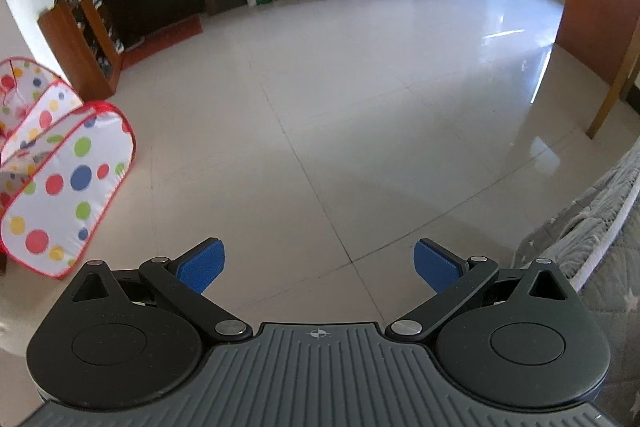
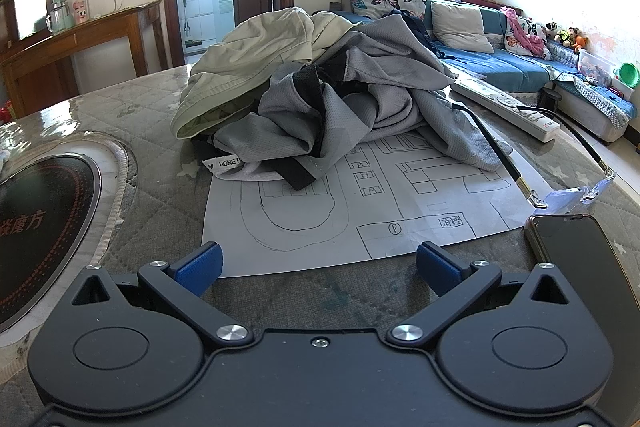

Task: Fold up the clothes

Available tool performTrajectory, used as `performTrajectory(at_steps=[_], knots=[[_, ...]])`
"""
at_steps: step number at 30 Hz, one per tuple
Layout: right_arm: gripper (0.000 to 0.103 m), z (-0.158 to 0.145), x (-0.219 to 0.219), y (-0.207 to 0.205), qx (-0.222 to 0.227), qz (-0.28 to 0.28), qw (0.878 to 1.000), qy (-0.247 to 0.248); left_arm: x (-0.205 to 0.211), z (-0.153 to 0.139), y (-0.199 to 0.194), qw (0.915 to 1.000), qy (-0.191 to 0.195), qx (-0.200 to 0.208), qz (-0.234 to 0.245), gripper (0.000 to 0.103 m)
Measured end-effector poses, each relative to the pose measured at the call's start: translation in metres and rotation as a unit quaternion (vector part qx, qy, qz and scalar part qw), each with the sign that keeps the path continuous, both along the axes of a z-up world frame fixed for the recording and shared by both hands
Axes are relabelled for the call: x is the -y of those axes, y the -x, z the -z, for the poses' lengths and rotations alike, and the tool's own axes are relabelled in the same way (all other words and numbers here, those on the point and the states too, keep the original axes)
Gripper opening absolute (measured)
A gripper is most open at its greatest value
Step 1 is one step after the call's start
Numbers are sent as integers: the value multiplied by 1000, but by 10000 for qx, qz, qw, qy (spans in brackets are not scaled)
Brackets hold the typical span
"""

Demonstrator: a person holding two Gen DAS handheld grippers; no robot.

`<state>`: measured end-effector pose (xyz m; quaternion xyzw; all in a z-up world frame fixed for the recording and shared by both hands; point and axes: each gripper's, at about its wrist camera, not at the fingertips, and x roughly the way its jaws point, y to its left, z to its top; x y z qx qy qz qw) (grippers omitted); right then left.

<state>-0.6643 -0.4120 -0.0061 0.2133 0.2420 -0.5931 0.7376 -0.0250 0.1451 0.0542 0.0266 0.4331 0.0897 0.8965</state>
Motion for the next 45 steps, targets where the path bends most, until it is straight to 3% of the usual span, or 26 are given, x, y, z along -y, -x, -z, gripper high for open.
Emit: performTrajectory(at_steps=[22,45], knots=[[103,0,0,0,1,-2,10000,0,-12,-4,9,9988,385,82,286,103],[103,0,0,0,1,-1,10000,0,-2,-2,18,9956,463,73,805,103]])
